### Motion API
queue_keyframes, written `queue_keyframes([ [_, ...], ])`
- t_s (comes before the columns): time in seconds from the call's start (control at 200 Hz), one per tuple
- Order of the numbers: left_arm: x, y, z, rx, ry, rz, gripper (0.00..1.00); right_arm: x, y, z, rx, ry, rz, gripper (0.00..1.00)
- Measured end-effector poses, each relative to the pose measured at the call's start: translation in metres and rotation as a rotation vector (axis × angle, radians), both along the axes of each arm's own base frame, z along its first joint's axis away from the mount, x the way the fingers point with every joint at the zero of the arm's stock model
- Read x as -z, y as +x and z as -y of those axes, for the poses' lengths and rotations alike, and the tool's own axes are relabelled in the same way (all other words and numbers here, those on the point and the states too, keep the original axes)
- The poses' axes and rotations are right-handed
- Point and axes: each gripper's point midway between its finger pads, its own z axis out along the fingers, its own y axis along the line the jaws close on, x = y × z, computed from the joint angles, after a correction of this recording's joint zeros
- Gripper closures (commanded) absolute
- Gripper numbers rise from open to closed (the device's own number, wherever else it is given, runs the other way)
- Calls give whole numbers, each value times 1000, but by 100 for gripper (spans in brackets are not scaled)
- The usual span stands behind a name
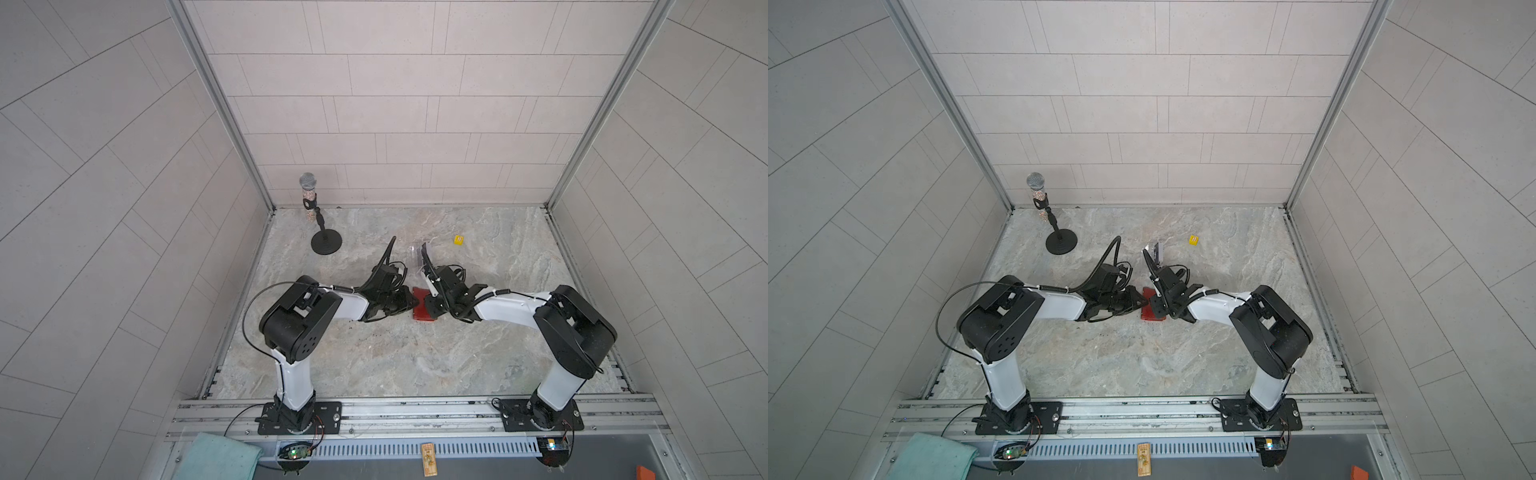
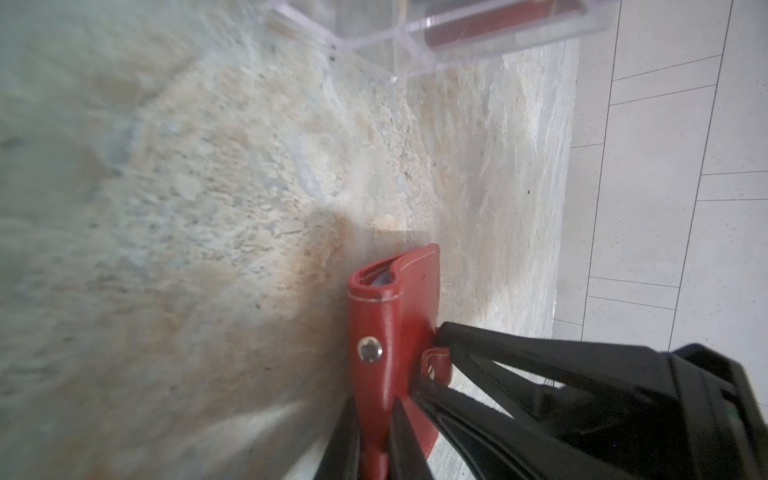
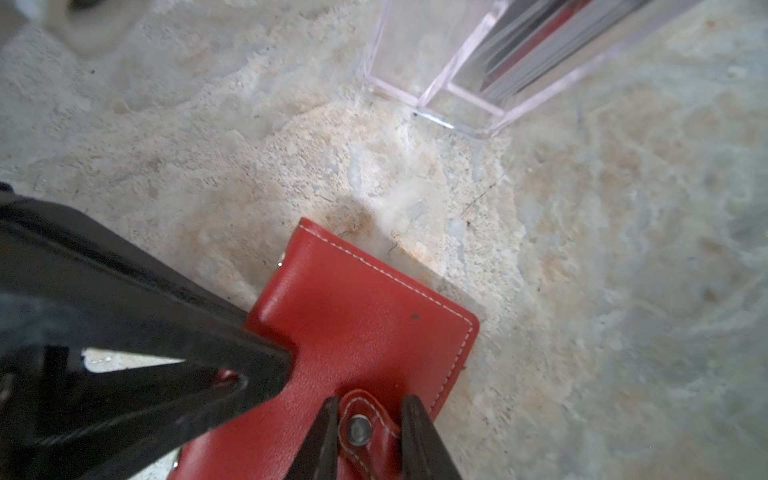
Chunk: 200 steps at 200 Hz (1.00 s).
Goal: Put the credit cards into the card holder
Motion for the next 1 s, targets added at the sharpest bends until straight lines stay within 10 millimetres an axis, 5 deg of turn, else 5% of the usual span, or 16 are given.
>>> queue_keyframes([
  [0.581, -4, -3, 3, -2, -3, 29, 85, -14, -7, 13, 41, -70, 45, 81],
  [0.816, 6, -7, -8, -27, 38, 8, 85, -15, 0, 44, 131, -167, 72, 78],
  [1.001, 6, -7, -10, -36, 45, 12, 85, -15, -6, 48, 128, -166, 56, 76],
])
